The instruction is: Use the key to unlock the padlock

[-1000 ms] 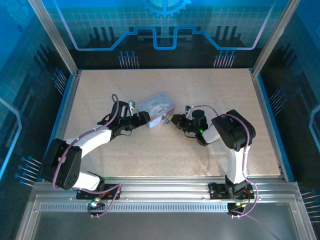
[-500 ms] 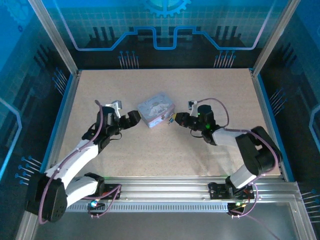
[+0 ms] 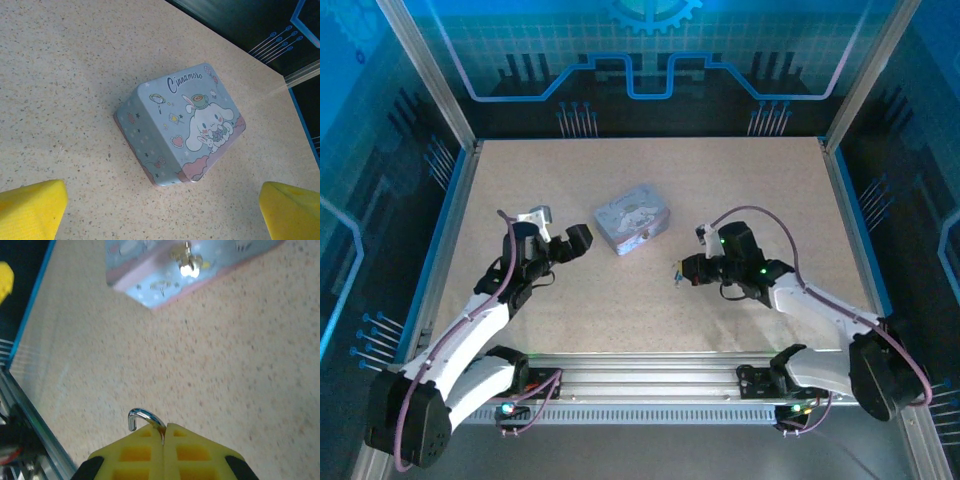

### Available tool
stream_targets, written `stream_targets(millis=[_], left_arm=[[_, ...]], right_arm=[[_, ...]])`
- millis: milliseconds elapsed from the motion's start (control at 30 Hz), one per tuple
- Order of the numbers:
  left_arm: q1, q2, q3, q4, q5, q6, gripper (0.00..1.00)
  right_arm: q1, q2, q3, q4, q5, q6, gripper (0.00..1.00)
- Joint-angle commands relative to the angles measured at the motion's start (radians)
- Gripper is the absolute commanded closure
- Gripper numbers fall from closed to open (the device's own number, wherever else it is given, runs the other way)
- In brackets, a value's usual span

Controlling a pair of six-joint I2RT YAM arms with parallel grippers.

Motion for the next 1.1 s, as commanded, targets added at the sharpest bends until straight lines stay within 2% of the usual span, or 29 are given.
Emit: stream_targets(millis=[0, 167, 400, 1067], left_arm=[[0.011, -0.013, -0.02, -0.004, -0.015, 0.016, 0.01], [0.012, -0.018, -0.031, 0.001, -0.012, 0.009, 0.01], [0.012, -0.017, -0.039, 0.005, -0.009, 0.005, 0.01], [0.012, -0.018, -0.044, 0.002, -0.009, -0.001, 0.01]], right_arm=[[0.022, -0.06, 0.021, -0.201, 0.047, -0.057, 1.0], [0.042, -0.093, 0.007, -0.323, 0.086, -0.076, 1.0], [0.049, -0.086, -0.031, -0.343, 0.096, -0.078, 1.0], [0.097, 0.145, -0.015, -0.22, 0.075, -0.082, 1.0]])
